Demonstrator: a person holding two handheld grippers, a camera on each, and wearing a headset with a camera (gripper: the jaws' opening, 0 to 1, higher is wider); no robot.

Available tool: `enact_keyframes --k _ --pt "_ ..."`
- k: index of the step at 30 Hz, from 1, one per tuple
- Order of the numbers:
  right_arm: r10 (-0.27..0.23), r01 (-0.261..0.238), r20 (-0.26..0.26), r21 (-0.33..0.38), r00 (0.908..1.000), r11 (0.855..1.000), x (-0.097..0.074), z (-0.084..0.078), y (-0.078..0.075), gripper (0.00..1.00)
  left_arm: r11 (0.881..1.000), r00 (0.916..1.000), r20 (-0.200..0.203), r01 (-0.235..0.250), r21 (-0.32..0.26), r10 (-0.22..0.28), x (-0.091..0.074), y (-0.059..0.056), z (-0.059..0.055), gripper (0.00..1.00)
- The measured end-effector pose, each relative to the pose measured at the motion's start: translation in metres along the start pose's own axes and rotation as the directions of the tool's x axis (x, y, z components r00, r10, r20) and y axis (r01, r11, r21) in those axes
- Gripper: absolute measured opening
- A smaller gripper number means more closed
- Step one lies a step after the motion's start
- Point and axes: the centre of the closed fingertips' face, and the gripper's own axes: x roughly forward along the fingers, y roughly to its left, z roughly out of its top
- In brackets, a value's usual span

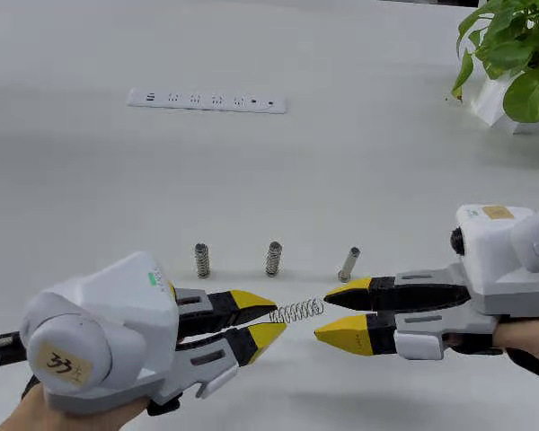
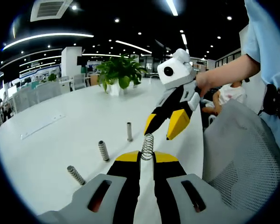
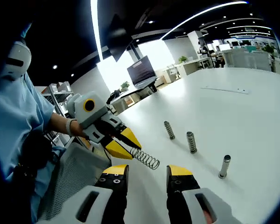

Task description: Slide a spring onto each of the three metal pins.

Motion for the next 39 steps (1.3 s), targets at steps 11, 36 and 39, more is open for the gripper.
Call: enact_keyframes --k 11,36,39 --pt "0.007 -0.095 0.231 0.372 0.9729 0.923 0.001 0.012 0.007 0.29 0.999 0.999 0.027 -0.035 -0.001 0.035 0.001 0.008 0.009 0.06" --pt "-0.161 -0.367 0.551 0.718 0.8188 0.591 -0.006 0.027 -0.02 0.16 0.999 0.9969 0.058 -0.052 0.0 0.052 0.004 0.014 0.021 0.06" --pt "-0.17 -0.356 0.545 0.722 0.8214 0.594 -0.004 0.026 -0.022 0.14 0.999 0.9968 0.059 -0.054 0.001 0.054 0.004 0.014 0.022 0.06"
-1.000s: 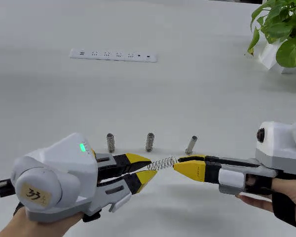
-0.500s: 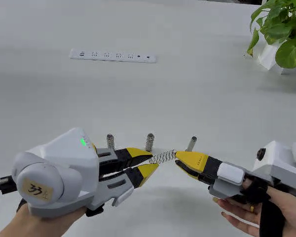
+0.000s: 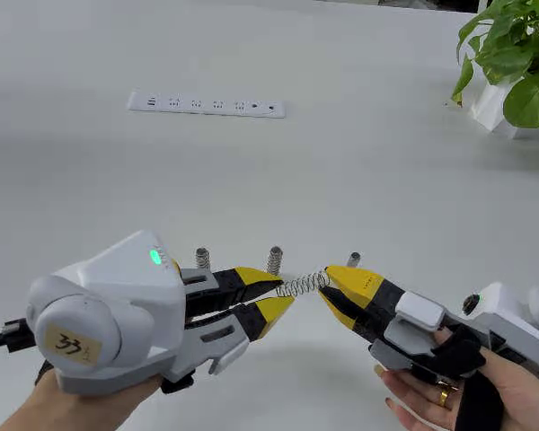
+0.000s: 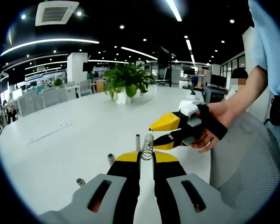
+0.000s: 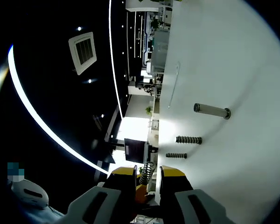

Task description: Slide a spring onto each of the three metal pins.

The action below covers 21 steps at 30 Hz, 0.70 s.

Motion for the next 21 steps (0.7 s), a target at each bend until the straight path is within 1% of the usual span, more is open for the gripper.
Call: enact_keyframes --k 5,13,18,19,21 --pt "0.004 -0.004 0.022 0.013 0.9997 1.0 0.0001 0.0045 -0.0027 0.12 1.0 1.0 0.003 -0.002 -0.002 0.002 -0.0002 0.0002 0.0006 0.06" --pt "0.011 -0.011 0.014 0.014 0.9999 1.0 0.0045 -0.0028 0.0005 0.08 1.0 1.0 0.001 0.003 -0.009 -0.003 0.0007 -0.0018 -0.0007 0.06" --pt "0.003 -0.003 0.023 -0.002 0.9997 1.0 0.0057 -0.0029 0.0011 0.07 1.0 1.0 0.002 0.0 -0.013 0.0 0.0003 -0.0012 -0.001 0.06" --pt "-0.003 0.003 0.021 -0.022 0.9998 1.0 0.0064 -0.0034 0.0012 0.07 1.0 1.0 0.001 -0.001 -0.013 0.001 0.0002 -0.0011 -0.0015 0.06" --pt "-0.009 0.01 0.02 -0.037 0.9997 0.999 0.0073 -0.0035 0.0022 0.07 1.0 1.0 -0.001 -0.004 -0.016 0.004 0.0001 -0.0008 -0.0026 0.06"
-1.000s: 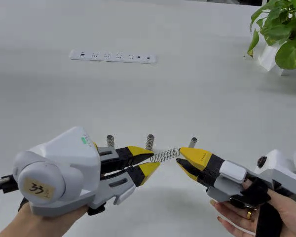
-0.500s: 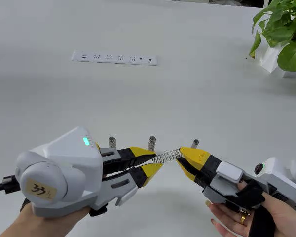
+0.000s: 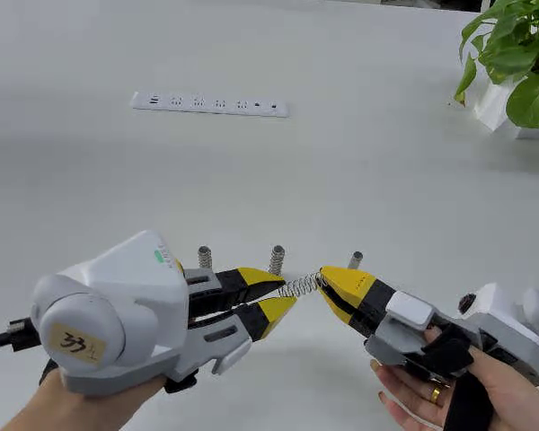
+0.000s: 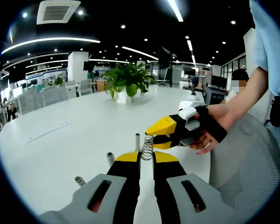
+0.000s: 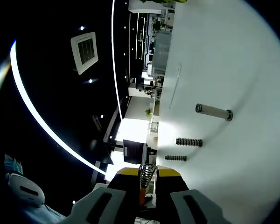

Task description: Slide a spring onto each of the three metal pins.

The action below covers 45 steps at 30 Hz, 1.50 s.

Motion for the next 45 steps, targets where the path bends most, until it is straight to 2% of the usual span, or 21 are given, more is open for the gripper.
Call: enact_keyframes --k 6,8,11,16,17,23,24,25,26,28,29,31,33,34,35,37,38,39,42,44,45 --pt "-0.036 0.035 -0.008 -0.108 0.9993 0.994 0.002 0.0 0.0 0.07 1.0 1.0 -0.003 -0.007 -0.001 0.007 0.0 0.0 -0.003 0.06" --pt "-0.061 0.058 -0.013 -0.184 0.998 0.981 0.001 0.001 -0.003 0.07 1.0 0.9999 -0.01 -0.011 -0.004 0.01 0.0 -0.001 -0.005 0.07" --pt "-0.069 0.064 -0.015 -0.206 0.9975 0.976 0.003 0.001 0.001 0.07 1.0 0.9998 -0.012 -0.016 0.0 0.016 0.0 0.0 -0.006 0.07" --pt "-0.096 0.085 -0.021 -0.305 0.9951 0.949 0.005 0.0 0.004 0.07 0.999 0.9993 -0.025 -0.028 0.015 0.028 0.0 0.0 -0.01 0.07" --pt "-0.109 0.095 -0.025 -0.331 0.9937 0.939 0.005 0.0 0.004 0.07 0.999 0.9992 -0.026 -0.029 0.015 0.029 0.0 0.0 -0.01 0.07" --pt "-0.167 0.123 -0.044 -0.498 0.985 0.858 0.008 -0.003 0.009 0.06 0.999 0.9981 -0.043 -0.044 0.024 0.045 0.001 0.002 -0.015 0.07" --pt "-0.177 0.127 -0.046 -0.523 0.983 0.843 0.008 -0.004 0.009 0.06 0.998 0.9977 -0.047 -0.048 0.026 0.05 0.001 0.003 -0.016 0.07" --pt "-0.191 0.132 -0.046 -0.564 0.9806 0.815 0.009 -0.005 0.009 0.06 0.998 0.9973 -0.051 -0.052 0.027 0.054 0.002 0.003 -0.016 0.07" --pt "-0.2 0.139 -0.04 -0.586 0.979 0.798 0.01 -0.004 0.01 0.06 0.998 0.997 -0.053 -0.054 0.029 0.056 0.002 0.003 -0.017 0.07" --pt "-0.201 0.126 -0.054 -0.614 0.9781 0.779 0.012 -0.009 0.015 0.06 0.997 0.9952 -0.067 -0.069 0.043 0.072 0.003 0.005 -0.02 0.07" --pt "-0.199 0.123 -0.047 -0.643 0.9788 0.756 0.014 -0.007 0.017 0.06 0.997 0.9954 -0.066 -0.066 0.038 0.069 0.004 0.004 -0.02 0.07" --pt "-0.233 0.129 -0.06 -0.69 0.9706 0.713 0.014 -0.011 0.017 0.06 0.996 0.9944 -0.069 -0.077 0.04 0.08 0.004 0.005 -0.021 0.07" --pt "-0.249 0.125 -0.06 -0.737 0.9668 0.665 0.016 -0.013 0.019 0.06 0.996 0.9938 -0.07 -0.084 0.042 0.087 0.004 0.006 -0.022 0.07" --pt "-0.255 0.123 -0.063 -0.751 0.9649 0.649 0.016 -0.013 0.019 0.06 0.995 0.9936 -0.069 -0.087 0.042 0.09 0.004 0.006 -0.022 0.07" --pt "-0.271 0.119 -0.063 -0.785 0.9606 0.608 0.016 -0.014 0.019 0.06 0.995 0.9932 -0.07 -0.09 0.042 0.093 0.004 0.006 -0.022 0.07" --pt "-0.277 0.111 -0.068 -0.805 0.9584 0.583 0.018 -0.017 0.022 0.06 0.994 0.9924 -0.07 -0.098 0.049 0.101 0.005 0.007 -0.021 0.07" --pt "-0.291 0.109 -0.064 -0.834 0.9545 0.541 0.018 -0.017 0.022 0.06 0.994 0.9921 -0.07 -0.101 0.05 0.105 0.005 0.007 -0.021 0.07" --pt "-0.298 0.104 -0.065 -0.85 0.9522 0.516 0.019 -0.018 0.023 0.06 0.993 0.9918 -0.07 -0.104 0.05 0.107 0.005 0.007 -0.021 0.07" --pt "-0.322 0.079 -0.069 -0.903 0.9441 0.423 0.02 -0.021 0.024 0.06 0.993 0.9914 -0.07 -0.107 0.047 0.111 0.006 0.007 -0.021 0.07" --pt "-0.336 0.06 -0.074 -0.927 0.9389 0.371 0.02 -0.025 0.025 0.06 0.993 0.9913 -0.069 -0.109 0.048 0.112 0.007 0.007 -0.021 0.07" --pt "-0.346 0.055 -0.068 -0.941 0.9358 0.335 0.021 -0.025 0.025 0.06 0.993 0.9914 -0.068 -0.109 0.047 0.112 0.008 0.007 -0.021 0.07"
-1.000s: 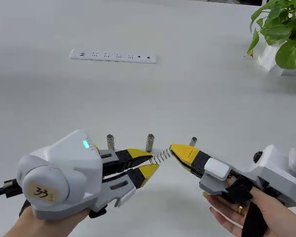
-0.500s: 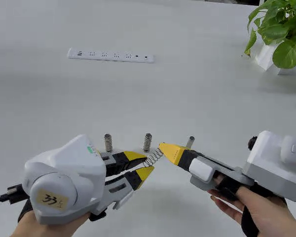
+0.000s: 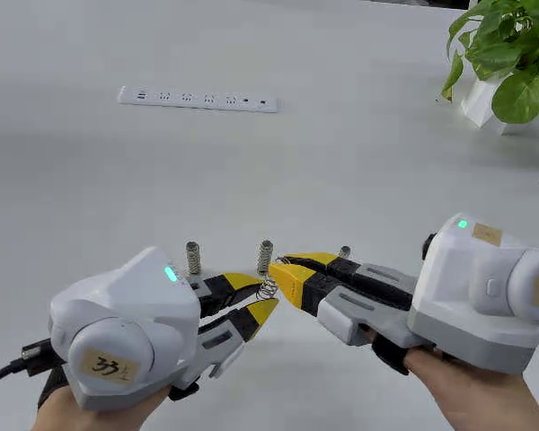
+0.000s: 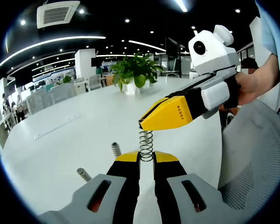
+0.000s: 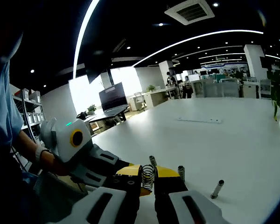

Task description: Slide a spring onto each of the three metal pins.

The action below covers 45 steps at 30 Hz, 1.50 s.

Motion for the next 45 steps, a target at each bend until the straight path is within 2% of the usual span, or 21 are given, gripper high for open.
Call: enact_keyframes --k 4,5,9,24,33,34,35,38,41,44,45 --pt "-0.009 0.007 -0.019 -0.074 0.9998 0.997 0.001 0.001 0.004 0.06 1.0 1.0 0.004 -0.002 -0.001 0.002 0.0 0.0 0.001 0.07" --pt "-0.009 0.005 -0.028 -0.118 0.9996 0.993 0.002 0.001 0.005 0.06 1.0 1.0 0.004 -0.001 -0.005 0.001 0.0 -0.001 0.001 0.07" --pt "-0.016 0.01 -0.035 -0.153 0.9993 0.988 0.002 0.001 0.007 0.06 1.0 0.9999 0.01 -0.004 -0.01 0.004 0.0 -0.001 0.002 0.07" --pt "-0.02 0.016 -0.032 -0.125 0.9993 0.992 -0.001 0.002 0.002 0.06 1.0 0.9997 0.024 0.006 -0.004 -0.006 0.0 -0.003 0.003 0.07" --pt "-0.002 -0.003 -0.039 -0.138 0.9992 0.99 -0.001 0.001 0.005 0.06 1.0 0.9997 0.02 0.014 0.0 -0.014 -0.002 -0.004 0.002 0.07" --pt "0.014 -0.02 -0.042 -0.144 0.999 0.989 -0.001 0.001 0.007 0.08 1.0 0.9997 0.02 0.015 0.0 -0.015 -0.002 -0.004 0.002 0.07" --pt "0.008 -0.016 -0.057 -0.135 0.9983 0.991 -0.001 -0.001 0.005 0.11 1.0 0.9997 0.02 0.016 -0.002 -0.016 -0.003 -0.004 0.002 0.07" --pt "0.01 -0.02 -0.064 -0.158 0.9979 0.987 -0.001 -0.001 0.004 0.3 1.0 0.9996 0.02 0.018 0.001 -0.018 -0.003 -0.003 0.001 0.07" --pt "0.025 -0.041 -0.093 -0.185 0.9954 0.982 -0.004 -0.002 0.002 0.33 1.0 0.9997 0.017 0.018 0.001 -0.018 -0.003 -0.002 0.0 0.07" --pt "0.043 -0.079 -0.146 -0.252 0.9883 0.965 -0.006 -0.003 -0.002 0.38 1.0 0.9996 0.01 0.026 0.007 -0.026 -0.003 -0.004 -0.003 0.07" --pt "0.048 -0.098 -0.174 -0.286 0.9835 0.953 -0.008 -0.004 -0.004 0.4 0.999 0.9995 0.007 0.032 0.007 -0.032 -0.003 -0.005 -0.004 0.07"
